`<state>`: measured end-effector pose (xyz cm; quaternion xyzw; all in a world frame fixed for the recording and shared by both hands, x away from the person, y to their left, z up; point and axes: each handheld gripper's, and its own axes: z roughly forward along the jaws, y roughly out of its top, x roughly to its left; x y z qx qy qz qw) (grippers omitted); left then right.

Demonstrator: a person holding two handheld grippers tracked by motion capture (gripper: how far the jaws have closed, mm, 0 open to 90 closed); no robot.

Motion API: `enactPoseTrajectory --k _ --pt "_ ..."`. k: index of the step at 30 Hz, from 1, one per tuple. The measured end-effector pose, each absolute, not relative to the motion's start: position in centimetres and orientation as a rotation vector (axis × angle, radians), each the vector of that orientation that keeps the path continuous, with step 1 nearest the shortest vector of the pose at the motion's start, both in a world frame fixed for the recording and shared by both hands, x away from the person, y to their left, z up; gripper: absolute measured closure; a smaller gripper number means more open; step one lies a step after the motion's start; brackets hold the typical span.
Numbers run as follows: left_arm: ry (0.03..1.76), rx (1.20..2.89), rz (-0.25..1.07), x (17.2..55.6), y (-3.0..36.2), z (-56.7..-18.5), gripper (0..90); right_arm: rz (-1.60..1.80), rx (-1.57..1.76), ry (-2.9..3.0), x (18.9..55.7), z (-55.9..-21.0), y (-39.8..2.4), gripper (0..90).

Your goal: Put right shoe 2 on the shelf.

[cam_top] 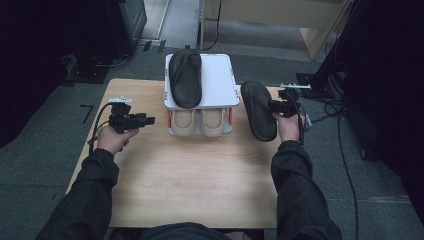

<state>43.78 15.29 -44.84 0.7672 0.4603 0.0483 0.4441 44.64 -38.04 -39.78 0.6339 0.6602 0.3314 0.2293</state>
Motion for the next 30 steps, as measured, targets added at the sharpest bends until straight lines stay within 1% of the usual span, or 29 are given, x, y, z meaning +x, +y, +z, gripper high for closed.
enactPoseTrajectory --k 10,13,24,30 --pt "1.121 1.915 0.128 43.7 15.2 -44.9 45.4 0.900 1.729 1.823 45.9 -36.7 -37.3 77.0" --pt "1.112 1.929 0.123 43.8 15.1 -45.0 45.2 0.937 1.729 1.826 46.2 -35.4 -36.9 77.0" --pt "1.099 1.938 0.110 43.7 14.9 -45.0 45.2 0.911 1.645 1.825 47.7 -30.6 -34.9 77.1" --pt "1.082 1.949 0.105 43.6 14.6 -45.0 45.2 0.899 1.611 1.852 48.9 -29.1 -32.3 77.1"
